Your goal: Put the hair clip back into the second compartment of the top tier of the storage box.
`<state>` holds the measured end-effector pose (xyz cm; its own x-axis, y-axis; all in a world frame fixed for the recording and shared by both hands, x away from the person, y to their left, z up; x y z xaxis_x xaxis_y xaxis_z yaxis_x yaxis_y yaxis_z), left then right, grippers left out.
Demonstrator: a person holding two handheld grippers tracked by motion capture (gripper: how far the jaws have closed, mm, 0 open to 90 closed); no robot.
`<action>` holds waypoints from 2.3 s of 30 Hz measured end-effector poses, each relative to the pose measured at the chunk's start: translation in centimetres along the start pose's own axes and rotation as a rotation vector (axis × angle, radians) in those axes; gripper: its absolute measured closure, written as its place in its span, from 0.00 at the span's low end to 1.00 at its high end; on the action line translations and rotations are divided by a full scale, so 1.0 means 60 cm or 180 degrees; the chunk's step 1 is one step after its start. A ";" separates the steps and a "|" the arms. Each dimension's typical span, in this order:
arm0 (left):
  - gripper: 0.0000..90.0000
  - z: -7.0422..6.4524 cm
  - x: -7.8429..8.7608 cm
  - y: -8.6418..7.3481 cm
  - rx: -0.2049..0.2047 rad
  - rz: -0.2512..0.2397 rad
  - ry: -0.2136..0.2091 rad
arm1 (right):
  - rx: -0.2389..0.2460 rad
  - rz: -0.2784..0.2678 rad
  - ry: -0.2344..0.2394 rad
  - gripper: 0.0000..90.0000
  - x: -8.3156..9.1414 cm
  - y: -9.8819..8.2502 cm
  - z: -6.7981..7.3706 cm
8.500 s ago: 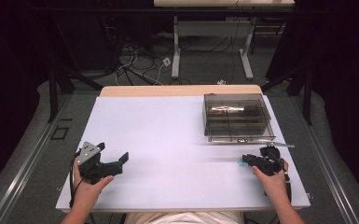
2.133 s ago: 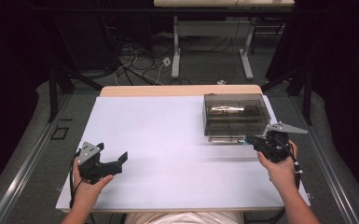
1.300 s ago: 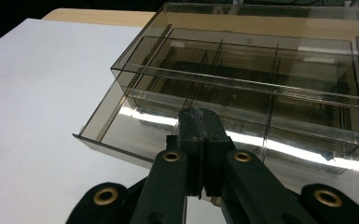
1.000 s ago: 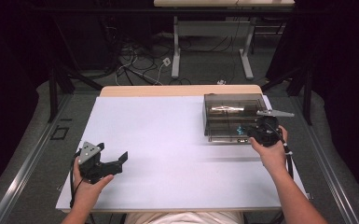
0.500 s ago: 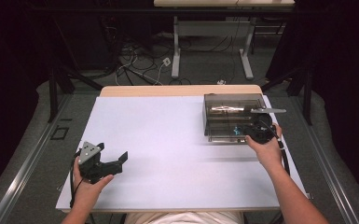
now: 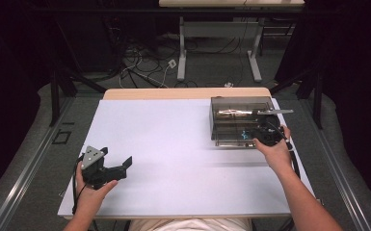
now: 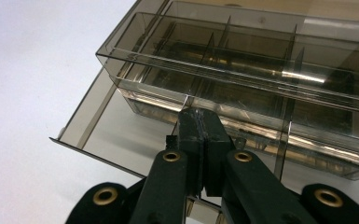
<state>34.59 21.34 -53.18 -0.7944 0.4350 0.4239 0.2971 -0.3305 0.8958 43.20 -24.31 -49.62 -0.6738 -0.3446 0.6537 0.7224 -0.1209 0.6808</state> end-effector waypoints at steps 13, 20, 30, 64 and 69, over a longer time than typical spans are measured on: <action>0.01 0.000 0.000 0.000 -0.0015 0.0008 0.0001 | -0.0036 0.0114 -0.0101 0.98 -0.007 -0.001 -0.006; 0.01 0.000 0.000 -0.001 -0.0006 0.0006 0.0006 | -0.0050 0.0121 -0.0115 0.92 -0.012 -0.001 -0.009; 0.01 0.000 0.000 -0.001 -0.0015 0.0008 0.0006 | -0.0011 0.0069 -0.0084 0.72 -0.009 0.001 -0.006; 0.01 -0.001 -0.001 -0.002 -0.0030 0.0036 -0.0009 | 0.0198 -0.0064 0.0136 0.15 0.028 -0.008 0.024; 0.01 -0.001 -0.001 -0.001 -0.0009 0.0013 -0.0015 | 0.0258 -0.0105 0.0217 0.04 0.034 -0.012 0.033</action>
<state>34.55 21.29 -53.27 -0.7907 0.4374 0.4283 0.2989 -0.3347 0.8937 41.00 -23.07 -48.12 -0.6827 -0.4044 0.6085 0.6833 -0.0583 0.7278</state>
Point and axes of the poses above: each handheld gripper's, and its own axes: x roughly backward along the jaws, y roughly out of its top, z roughly to its left, the point moved 6 cm from there along -x, roughly forward along the jaws, and after that the axes turned 15 degrees about -x, right-handed, at the moved point
